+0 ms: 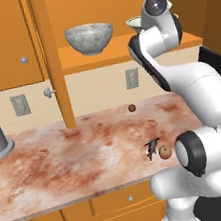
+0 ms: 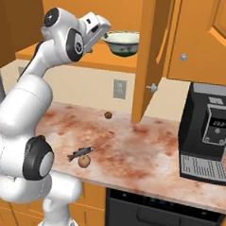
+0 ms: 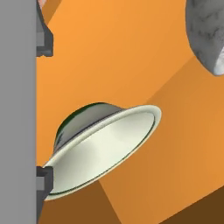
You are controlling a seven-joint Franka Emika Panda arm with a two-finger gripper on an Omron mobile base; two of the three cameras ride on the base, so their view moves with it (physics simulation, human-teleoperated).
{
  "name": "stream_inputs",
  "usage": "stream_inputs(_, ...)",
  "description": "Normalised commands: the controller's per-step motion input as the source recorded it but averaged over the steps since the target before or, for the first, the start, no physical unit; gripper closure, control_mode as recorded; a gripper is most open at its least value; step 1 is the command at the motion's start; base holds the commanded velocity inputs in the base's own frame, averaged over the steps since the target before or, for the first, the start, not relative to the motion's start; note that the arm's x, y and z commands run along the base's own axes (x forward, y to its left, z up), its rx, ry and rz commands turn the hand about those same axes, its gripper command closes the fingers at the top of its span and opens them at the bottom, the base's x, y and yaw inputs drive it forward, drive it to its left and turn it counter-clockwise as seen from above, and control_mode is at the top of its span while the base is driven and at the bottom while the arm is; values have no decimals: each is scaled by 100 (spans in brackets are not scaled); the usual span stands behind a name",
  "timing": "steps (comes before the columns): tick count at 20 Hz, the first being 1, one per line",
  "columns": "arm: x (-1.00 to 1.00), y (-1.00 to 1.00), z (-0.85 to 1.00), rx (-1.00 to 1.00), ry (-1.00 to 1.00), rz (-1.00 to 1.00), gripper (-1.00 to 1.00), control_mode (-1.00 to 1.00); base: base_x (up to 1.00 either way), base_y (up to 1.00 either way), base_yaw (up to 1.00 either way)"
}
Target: Pick both bowls and place them on the counter. Then place the peach in one bowl and place the fish in the other bowl.
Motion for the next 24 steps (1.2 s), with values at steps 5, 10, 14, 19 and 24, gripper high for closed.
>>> stream_inputs(5, 41, 0, 0, -4, 10, 0, -100, -100, 0, 0, 0)
stream_inputs(10, 41, -4, 0, -2, 12, 0, -100, -100, 0, 0, 0)
stream_inputs(14, 36, -12, 0, -1, 7, 0, -100, -100, 0, 0, 0)
stream_inputs(19, 26, -15, -1, -1, 5, 0, -100, -100, 0, 0, 0)
stream_inputs(24, 18, -16, -2, 0, 3, 0, -100, -100, 0, 0, 0)
